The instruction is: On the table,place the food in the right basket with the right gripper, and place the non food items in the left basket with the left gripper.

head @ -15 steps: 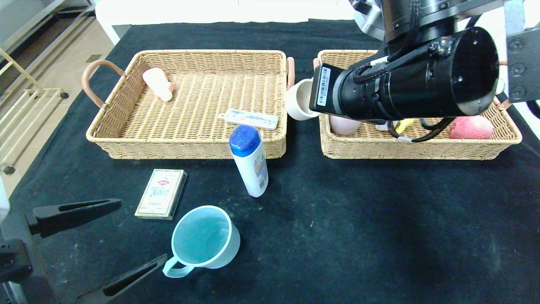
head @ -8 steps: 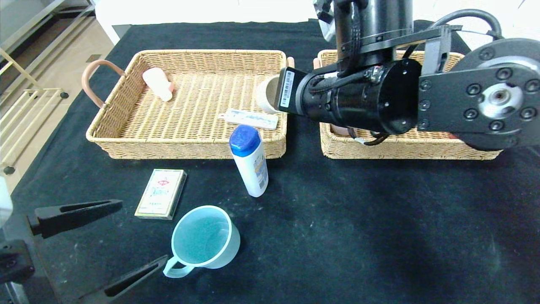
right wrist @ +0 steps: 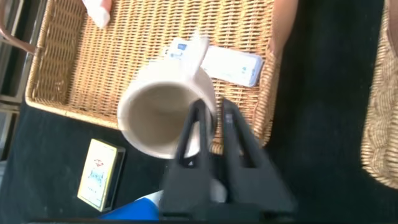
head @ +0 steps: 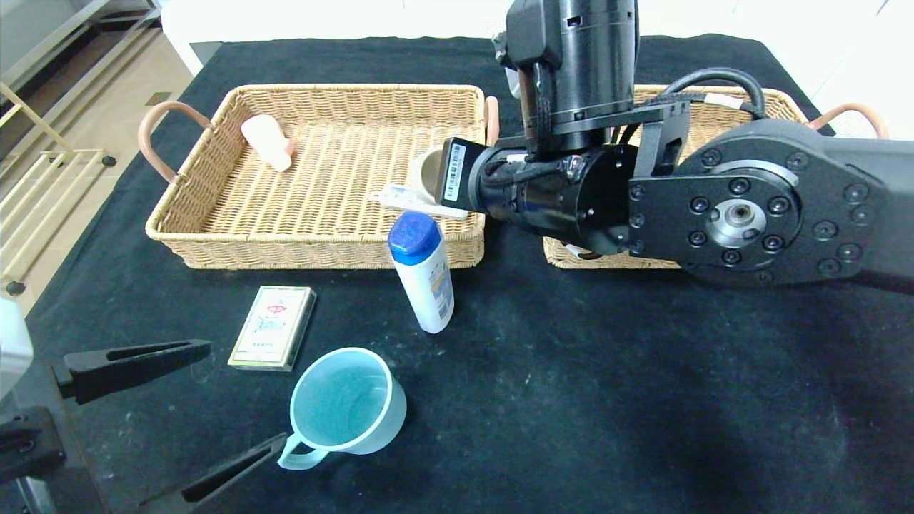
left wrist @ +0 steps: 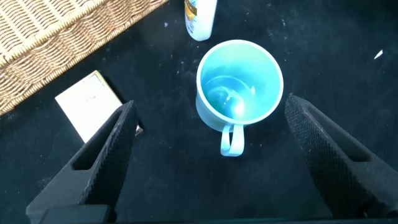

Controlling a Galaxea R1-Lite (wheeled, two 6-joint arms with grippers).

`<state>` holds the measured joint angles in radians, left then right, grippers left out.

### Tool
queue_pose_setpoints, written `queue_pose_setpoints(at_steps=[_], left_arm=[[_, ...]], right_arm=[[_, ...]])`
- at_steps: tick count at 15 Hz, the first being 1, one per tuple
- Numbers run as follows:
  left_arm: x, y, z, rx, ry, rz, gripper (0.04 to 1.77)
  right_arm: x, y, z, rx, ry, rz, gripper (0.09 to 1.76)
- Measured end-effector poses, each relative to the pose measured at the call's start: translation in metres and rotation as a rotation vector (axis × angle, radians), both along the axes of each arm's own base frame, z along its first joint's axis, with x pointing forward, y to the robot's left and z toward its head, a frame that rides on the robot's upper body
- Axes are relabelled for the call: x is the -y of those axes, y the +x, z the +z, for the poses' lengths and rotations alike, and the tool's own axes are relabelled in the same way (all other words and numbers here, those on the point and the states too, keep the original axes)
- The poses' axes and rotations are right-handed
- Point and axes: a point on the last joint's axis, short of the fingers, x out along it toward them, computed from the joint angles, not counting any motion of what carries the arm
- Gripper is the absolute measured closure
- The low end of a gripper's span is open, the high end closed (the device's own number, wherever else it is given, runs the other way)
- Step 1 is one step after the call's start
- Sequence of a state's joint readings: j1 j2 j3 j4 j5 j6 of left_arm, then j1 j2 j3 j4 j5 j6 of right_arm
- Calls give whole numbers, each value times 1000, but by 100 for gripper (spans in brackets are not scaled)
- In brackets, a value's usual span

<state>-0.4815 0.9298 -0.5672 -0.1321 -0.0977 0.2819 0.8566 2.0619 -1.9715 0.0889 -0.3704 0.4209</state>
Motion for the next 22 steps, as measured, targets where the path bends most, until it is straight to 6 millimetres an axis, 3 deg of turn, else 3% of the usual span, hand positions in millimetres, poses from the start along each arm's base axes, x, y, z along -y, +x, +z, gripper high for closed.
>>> queue_pose_setpoints(at_steps=[4, 9, 13, 16, 22], left_arm=[[0, 0, 0, -2, 1, 0, 9], [0, 0, -1, -2, 7, -1, 9], [0, 0, -2, -1, 9, -2, 9], [0, 0, -2, -1, 9, -2, 9], [-1, -1, 3, -17, 3, -3, 9]], right_arm=[[1, 2, -1, 0, -2, -4, 96], [5, 1, 4, 10, -3, -46, 57], [18, -8, 11, 21, -29, -79, 40], [32, -19, 4, 5, -107, -74, 32], [86, -51, -10, -35, -245, 22, 22]])
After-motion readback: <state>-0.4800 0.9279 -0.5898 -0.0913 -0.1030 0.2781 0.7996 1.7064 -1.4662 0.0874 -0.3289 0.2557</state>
